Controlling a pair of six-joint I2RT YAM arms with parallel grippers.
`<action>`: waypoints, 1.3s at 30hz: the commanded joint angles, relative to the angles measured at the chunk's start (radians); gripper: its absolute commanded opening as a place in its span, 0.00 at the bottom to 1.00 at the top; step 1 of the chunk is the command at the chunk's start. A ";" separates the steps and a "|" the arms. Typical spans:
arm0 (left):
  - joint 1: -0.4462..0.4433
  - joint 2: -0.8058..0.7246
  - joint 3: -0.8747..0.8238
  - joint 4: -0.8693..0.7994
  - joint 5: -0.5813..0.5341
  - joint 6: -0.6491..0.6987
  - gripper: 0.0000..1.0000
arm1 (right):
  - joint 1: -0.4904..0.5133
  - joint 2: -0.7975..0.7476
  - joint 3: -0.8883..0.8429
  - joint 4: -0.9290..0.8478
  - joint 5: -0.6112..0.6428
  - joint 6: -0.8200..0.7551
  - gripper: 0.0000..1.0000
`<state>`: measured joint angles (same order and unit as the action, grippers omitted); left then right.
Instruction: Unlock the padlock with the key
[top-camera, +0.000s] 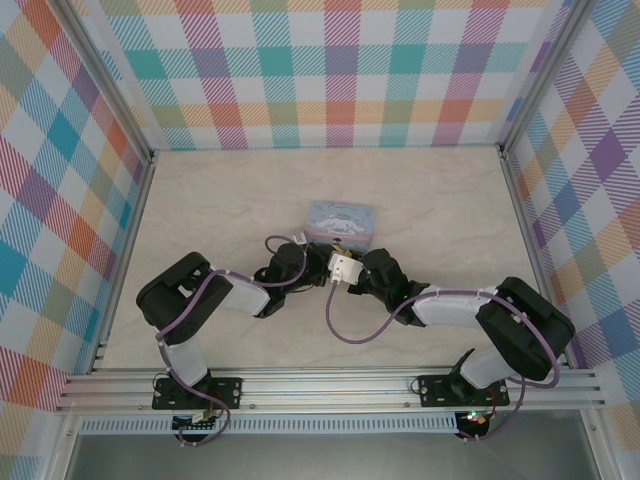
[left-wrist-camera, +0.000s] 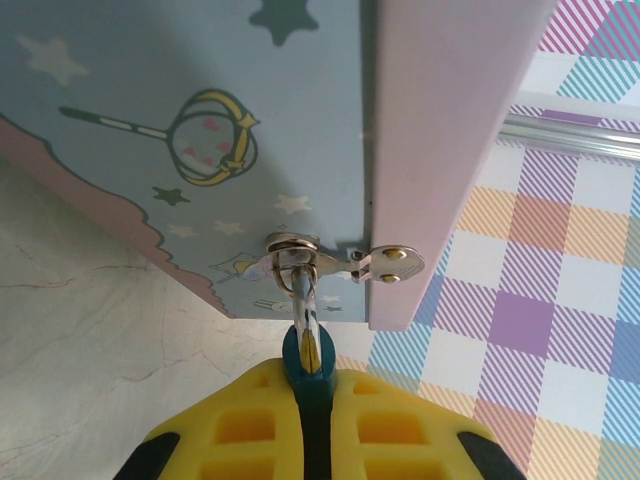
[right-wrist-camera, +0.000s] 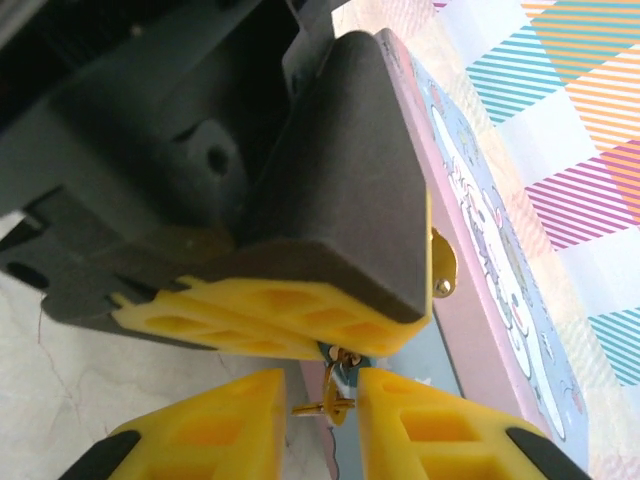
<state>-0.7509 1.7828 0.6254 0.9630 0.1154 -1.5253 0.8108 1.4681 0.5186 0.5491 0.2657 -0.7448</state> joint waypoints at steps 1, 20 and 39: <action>0.001 -0.015 0.022 0.042 0.007 -0.006 0.00 | -0.008 0.014 0.032 0.048 0.004 0.011 0.23; -0.002 -0.005 0.020 0.075 -0.002 -0.020 0.00 | -0.035 0.019 0.089 -0.065 0.044 0.211 0.00; -0.004 0.013 0.016 0.074 -0.011 -0.009 0.00 | -0.088 -0.046 0.070 -0.147 -0.268 0.819 0.00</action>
<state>-0.7456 1.7866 0.6254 0.9810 0.1036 -1.5410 0.7227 1.4487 0.6003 0.3992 0.0669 -0.0090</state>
